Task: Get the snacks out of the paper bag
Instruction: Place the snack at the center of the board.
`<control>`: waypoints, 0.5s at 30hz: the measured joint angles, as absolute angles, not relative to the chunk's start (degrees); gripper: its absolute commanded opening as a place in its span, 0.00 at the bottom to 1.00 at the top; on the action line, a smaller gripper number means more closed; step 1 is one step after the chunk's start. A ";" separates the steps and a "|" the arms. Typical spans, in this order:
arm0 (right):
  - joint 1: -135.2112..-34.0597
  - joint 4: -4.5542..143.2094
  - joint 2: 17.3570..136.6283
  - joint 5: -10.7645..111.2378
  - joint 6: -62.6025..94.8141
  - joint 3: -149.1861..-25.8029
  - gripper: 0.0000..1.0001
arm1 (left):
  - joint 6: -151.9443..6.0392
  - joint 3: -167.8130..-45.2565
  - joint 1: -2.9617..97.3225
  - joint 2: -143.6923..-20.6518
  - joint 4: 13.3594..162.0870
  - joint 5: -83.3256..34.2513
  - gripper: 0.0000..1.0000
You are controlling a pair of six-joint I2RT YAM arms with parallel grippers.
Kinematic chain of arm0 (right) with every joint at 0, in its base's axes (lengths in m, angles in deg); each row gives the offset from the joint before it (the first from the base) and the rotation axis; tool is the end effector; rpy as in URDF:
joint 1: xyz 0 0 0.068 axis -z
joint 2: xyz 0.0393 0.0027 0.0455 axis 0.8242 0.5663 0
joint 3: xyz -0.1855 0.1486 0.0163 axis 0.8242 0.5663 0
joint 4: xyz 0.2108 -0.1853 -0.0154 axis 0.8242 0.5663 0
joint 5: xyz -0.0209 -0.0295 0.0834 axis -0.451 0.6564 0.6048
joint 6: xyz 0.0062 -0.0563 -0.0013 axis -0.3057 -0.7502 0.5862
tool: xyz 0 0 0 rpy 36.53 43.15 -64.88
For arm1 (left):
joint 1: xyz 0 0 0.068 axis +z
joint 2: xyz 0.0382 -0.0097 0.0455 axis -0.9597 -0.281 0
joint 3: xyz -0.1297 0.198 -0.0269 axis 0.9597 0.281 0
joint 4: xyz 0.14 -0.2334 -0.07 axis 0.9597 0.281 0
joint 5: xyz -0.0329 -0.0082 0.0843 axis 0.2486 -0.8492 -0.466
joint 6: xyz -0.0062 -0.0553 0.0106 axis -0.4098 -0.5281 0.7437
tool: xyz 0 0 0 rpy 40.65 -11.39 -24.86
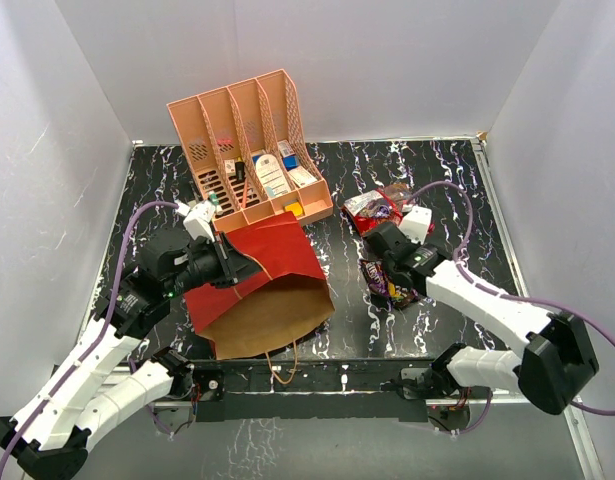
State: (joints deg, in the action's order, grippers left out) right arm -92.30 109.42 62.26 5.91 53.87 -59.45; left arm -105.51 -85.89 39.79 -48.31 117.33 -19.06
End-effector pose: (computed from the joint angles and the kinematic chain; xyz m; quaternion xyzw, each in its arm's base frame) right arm 0.2170 0.1328 0.2027 0.1449 0.9079 -0.0671 0.3876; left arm 0.1673 -0.1238 0.3360 -0.0011 0.8039 -0.4444 0.3953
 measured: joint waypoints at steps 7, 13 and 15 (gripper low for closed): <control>-92.24 111.30 69.01 4.36 55.55 -60.37 0.14 | -105.51 -85.89 39.79 -48.24 117.33 -19.06 0.00; -92.24 111.19 73.32 3.96 55.53 -63.37 0.24 | -105.51 -85.89 39.79 -48.28 117.33 -19.06 0.00; -92.24 111.08 73.71 3.99 55.55 -63.69 0.32 | -105.51 -85.89 39.79 -48.31 117.33 -19.06 0.00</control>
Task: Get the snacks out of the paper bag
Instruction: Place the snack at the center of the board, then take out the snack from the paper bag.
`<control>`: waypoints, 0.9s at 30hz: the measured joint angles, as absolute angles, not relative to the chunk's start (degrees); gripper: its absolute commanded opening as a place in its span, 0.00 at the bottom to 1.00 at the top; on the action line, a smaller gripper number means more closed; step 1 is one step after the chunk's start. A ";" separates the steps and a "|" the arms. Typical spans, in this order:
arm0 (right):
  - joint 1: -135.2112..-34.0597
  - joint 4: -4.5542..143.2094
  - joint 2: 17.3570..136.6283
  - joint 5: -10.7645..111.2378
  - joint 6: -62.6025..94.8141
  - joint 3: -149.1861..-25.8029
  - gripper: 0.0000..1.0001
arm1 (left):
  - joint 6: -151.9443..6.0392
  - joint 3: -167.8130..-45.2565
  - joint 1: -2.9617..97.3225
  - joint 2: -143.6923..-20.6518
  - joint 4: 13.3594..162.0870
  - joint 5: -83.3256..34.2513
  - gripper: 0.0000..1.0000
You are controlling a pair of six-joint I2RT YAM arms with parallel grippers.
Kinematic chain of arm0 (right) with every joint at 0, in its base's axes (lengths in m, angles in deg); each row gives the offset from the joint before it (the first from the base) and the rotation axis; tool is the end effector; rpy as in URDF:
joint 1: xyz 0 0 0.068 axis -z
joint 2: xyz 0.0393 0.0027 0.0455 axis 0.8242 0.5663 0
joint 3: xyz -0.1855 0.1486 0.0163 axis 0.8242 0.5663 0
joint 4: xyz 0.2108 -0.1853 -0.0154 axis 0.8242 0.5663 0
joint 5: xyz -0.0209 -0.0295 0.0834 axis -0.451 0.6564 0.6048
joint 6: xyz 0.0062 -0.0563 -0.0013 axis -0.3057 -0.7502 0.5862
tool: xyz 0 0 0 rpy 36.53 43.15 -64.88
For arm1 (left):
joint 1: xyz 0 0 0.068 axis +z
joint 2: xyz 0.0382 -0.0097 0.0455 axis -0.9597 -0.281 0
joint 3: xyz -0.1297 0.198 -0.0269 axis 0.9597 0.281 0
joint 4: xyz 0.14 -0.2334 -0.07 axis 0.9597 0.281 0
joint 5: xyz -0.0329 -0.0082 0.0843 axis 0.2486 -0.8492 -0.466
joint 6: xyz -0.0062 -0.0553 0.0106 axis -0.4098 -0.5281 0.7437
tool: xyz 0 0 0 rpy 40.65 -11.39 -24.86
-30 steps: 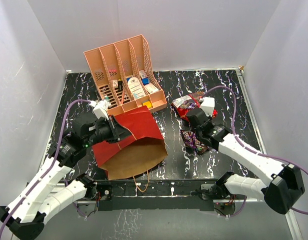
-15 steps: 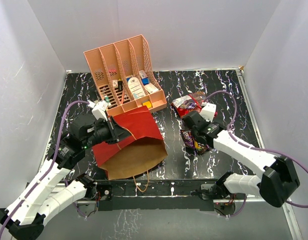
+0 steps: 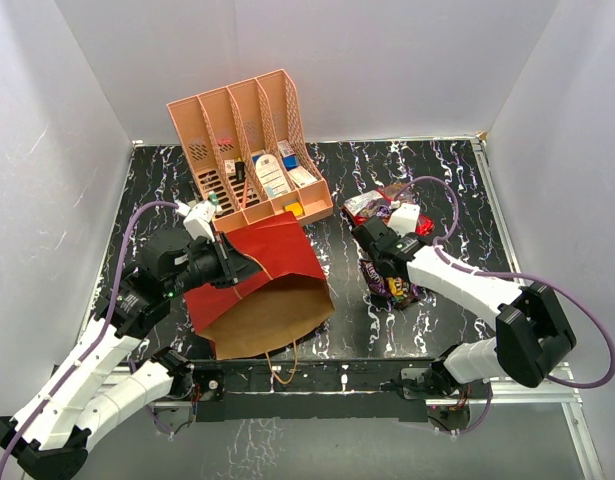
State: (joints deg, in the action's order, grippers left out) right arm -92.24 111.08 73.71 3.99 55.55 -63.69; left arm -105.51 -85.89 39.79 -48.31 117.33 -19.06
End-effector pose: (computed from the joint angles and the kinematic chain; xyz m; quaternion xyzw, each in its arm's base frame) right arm 0.2358 0.1453 0.1765 0.1389 0.9186 -0.1255 0.3481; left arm 0.1673 -0.1238 0.3360 -0.0011 0.8039 -0.4444 0.3953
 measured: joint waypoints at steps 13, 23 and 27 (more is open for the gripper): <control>-92.24 109.35 71.05 4.90 50.70 -64.07 0.64 | -105.49 -85.89 39.79 -48.35 117.33 -19.06 0.00; -92.15 94.32 53.54 24.62 34.15 -57.90 0.74 | -105.49 -85.89 39.79 -48.35 117.33 -19.06 0.00; -92.13 87.54 47.85 39.79 30.18 -54.01 0.74 | -105.49 -85.89 39.79 -48.35 117.33 -19.04 0.00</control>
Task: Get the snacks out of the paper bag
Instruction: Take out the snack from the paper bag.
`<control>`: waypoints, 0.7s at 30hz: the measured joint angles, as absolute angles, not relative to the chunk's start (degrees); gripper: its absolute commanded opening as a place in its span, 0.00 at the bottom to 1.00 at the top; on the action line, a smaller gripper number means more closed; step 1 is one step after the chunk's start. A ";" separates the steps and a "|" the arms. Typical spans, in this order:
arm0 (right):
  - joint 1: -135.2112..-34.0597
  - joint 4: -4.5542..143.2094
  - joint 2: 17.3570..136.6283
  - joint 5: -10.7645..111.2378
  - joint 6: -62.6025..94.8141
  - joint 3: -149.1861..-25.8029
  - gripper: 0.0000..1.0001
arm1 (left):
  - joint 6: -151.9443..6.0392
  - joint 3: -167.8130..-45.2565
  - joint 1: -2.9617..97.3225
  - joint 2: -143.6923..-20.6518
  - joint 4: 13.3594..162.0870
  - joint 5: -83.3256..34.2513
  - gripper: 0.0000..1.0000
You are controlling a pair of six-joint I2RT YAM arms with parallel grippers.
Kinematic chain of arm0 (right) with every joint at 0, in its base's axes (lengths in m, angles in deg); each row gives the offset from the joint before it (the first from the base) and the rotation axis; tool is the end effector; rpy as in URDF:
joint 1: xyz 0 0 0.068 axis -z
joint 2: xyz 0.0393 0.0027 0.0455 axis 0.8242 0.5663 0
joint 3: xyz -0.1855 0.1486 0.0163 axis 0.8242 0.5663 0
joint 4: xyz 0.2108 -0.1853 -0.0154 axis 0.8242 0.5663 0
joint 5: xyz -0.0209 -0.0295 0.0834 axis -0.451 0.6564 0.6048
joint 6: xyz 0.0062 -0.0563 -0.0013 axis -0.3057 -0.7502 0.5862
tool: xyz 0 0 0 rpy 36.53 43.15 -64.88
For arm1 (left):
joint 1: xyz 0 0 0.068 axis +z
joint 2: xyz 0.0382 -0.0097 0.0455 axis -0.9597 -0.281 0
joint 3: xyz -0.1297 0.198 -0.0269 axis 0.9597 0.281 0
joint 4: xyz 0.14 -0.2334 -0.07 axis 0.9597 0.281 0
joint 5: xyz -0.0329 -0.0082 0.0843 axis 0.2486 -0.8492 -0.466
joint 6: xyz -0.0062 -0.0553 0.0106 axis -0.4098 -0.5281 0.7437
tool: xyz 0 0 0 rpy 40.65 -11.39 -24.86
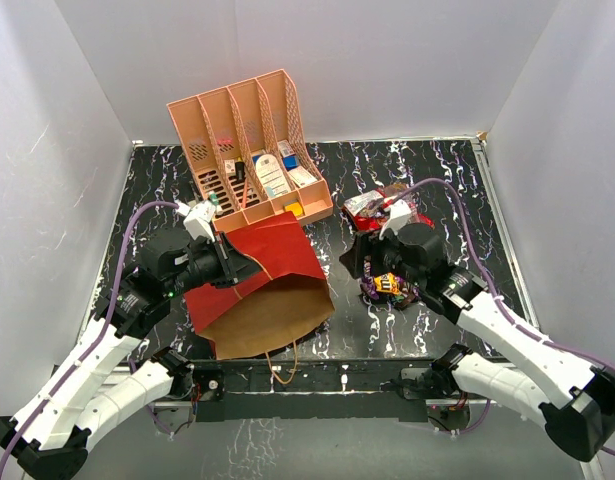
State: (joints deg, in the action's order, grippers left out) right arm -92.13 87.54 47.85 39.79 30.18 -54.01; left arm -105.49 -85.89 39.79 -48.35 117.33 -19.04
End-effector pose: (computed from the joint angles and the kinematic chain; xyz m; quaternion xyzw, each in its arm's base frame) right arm 0.2028 0.1484 0.2527 -0.1053 0.8532 0.2271 0.4576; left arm 0.1675 -0.1239 0.3359 -0.0009 0.8041 -0.4443 0.3950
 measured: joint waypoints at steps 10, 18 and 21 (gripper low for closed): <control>-93.64 74.14 45.91 75.33 24.25 -53.05 0.80 | -105.51 -85.89 39.79 -48.35 117.33 -19.04 0.00; -111.82 67.15 47.40 76.44 21.32 -52.85 0.81 | -105.51 -85.89 39.79 -48.74 117.33 -19.04 0.00; -117.77 64.04 47.40 69.91 19.68 -51.56 0.81 | -105.49 -85.89 39.79 -48.74 117.31 -19.04 0.00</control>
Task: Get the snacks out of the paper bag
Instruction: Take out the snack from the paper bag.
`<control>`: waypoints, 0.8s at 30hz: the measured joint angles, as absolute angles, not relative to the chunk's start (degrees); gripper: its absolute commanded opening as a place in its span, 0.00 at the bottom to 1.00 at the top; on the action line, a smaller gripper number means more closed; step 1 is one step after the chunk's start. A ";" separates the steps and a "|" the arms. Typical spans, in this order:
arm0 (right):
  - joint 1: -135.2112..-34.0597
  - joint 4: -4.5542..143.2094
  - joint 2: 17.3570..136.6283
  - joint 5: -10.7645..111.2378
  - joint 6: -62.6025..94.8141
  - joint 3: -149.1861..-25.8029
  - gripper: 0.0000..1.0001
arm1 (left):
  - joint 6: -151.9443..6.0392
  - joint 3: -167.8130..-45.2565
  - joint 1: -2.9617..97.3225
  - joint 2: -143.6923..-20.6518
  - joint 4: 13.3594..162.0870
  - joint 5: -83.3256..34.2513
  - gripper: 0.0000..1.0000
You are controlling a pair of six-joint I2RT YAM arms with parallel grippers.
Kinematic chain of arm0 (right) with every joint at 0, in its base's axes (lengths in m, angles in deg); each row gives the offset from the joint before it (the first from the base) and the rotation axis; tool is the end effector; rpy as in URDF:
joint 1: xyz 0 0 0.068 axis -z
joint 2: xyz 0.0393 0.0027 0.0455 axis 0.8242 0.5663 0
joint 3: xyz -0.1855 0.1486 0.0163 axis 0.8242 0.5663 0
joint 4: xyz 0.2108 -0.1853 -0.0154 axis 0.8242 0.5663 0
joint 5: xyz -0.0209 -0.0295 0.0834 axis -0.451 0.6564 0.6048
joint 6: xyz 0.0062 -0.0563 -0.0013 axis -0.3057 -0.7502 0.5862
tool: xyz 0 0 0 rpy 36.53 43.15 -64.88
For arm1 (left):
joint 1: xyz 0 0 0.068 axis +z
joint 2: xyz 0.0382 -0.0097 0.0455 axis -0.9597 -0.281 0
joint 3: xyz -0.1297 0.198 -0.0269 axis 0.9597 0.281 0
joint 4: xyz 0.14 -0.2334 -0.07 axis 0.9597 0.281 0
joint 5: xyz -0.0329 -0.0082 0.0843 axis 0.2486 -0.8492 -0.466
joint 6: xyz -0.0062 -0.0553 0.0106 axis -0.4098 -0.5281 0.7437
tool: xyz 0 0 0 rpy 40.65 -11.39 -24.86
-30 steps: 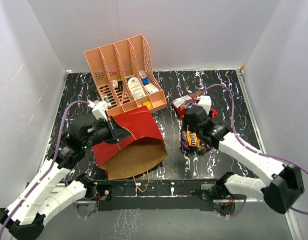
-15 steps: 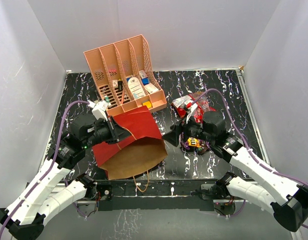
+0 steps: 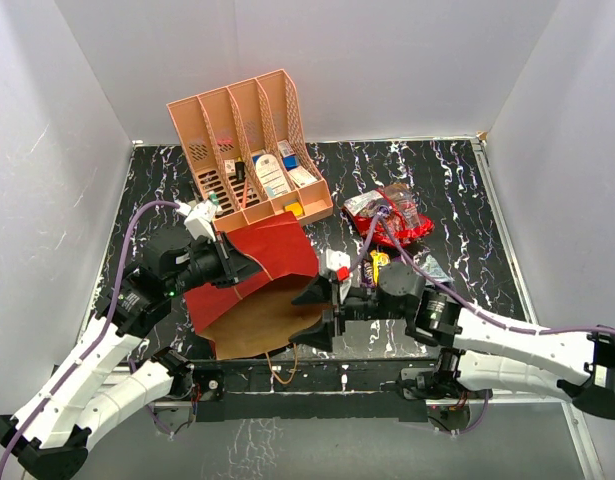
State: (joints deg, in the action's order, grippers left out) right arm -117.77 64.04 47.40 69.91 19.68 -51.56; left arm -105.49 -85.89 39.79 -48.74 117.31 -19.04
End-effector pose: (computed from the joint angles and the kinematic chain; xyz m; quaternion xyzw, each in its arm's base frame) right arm 0.1043 0.2376 0.2829 -0.4591 0.5866 0.5236 0.4134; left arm 0.1687 -0.1247 0.3346 -0.0014 0.8060 -0.4428 0.3929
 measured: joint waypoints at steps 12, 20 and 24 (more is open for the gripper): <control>-132.46 43.83 60.05 44.81 3.86 -41.20 0.78 | -105.45 -85.89 39.79 -49.14 117.36 -19.02 0.00; -132.98 29.42 79.15 35.92 -9.98 -41.38 0.78 | -104.75 -85.89 39.79 -48.94 117.33 -18.69 0.00; -132.98 24.40 90.45 29.73 -16.66 -46.45 0.64 | -104.57 -85.89 39.79 -48.81 117.07 -18.08 0.00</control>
State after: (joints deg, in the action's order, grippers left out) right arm -132.98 24.40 90.45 29.73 -16.66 -46.45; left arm -104.57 -85.89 39.79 -48.81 117.07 -18.08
